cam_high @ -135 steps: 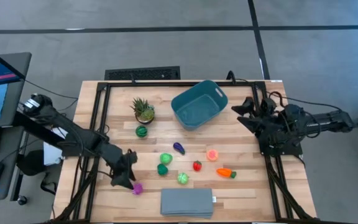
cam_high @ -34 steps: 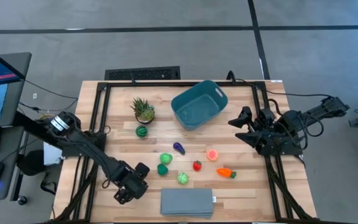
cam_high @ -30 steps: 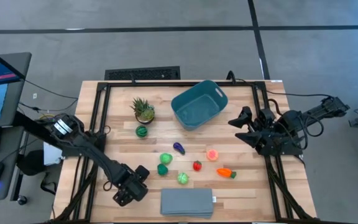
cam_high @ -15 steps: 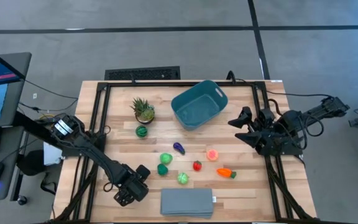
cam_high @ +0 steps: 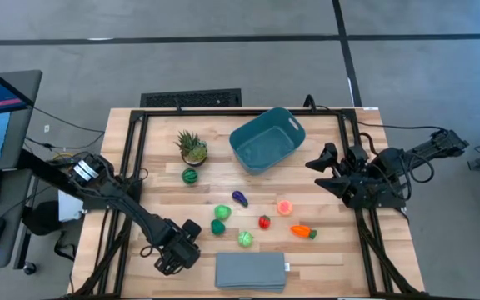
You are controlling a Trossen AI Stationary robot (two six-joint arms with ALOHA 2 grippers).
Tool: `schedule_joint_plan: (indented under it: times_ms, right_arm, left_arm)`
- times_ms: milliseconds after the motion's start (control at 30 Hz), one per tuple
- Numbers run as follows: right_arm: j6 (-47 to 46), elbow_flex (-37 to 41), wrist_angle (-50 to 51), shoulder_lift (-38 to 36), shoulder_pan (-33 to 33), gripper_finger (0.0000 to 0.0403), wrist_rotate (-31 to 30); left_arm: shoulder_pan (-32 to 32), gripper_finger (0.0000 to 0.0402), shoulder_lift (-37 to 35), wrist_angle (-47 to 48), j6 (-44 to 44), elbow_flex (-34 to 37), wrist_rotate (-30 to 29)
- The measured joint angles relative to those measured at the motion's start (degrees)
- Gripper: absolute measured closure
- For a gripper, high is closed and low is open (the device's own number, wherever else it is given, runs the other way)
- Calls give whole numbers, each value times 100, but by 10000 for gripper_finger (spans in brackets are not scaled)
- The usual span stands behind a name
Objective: Pick and placing Produce into tupperware
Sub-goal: Put the onion into the bin
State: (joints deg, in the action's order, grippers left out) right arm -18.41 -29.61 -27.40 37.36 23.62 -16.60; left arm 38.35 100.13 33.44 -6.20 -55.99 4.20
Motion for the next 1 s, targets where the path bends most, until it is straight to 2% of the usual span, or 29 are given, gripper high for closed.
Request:
schedule_joint_plan:
  times_ms: [200, 467, 1000]
  right_arm:
    - [-2, 0, 9, 0, 0, 90, 0]
    - [-5, 0, 37, 0, 0, 90, 0]
    - [-17, 0, 36, 0, 147, 90, 24]
  left_arm:
    - [-131, 153, 14, 2, -71, -189, -109]
    - [-456, 158, -150, -8, -587, -271, -205]
    - [-1107, 159, -1274, -621, -993, -275, -1265]
